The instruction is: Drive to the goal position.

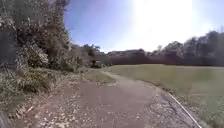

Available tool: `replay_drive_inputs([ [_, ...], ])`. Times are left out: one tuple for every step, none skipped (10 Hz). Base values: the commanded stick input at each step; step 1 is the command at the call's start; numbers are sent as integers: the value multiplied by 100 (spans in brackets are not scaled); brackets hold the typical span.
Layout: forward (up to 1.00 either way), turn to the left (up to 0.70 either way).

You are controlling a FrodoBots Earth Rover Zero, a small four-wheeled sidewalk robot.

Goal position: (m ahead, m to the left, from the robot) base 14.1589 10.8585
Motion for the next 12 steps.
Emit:
replay_drive_inputs([
  [0,-45],
  [0,-45],
  [0,-45],
  [0,-45],
  [0,-45],
  [0,-45],
  [0,0],
  [8,0],
  [51,0],
  [70,0],
  [70,0],
  [70,0],
])
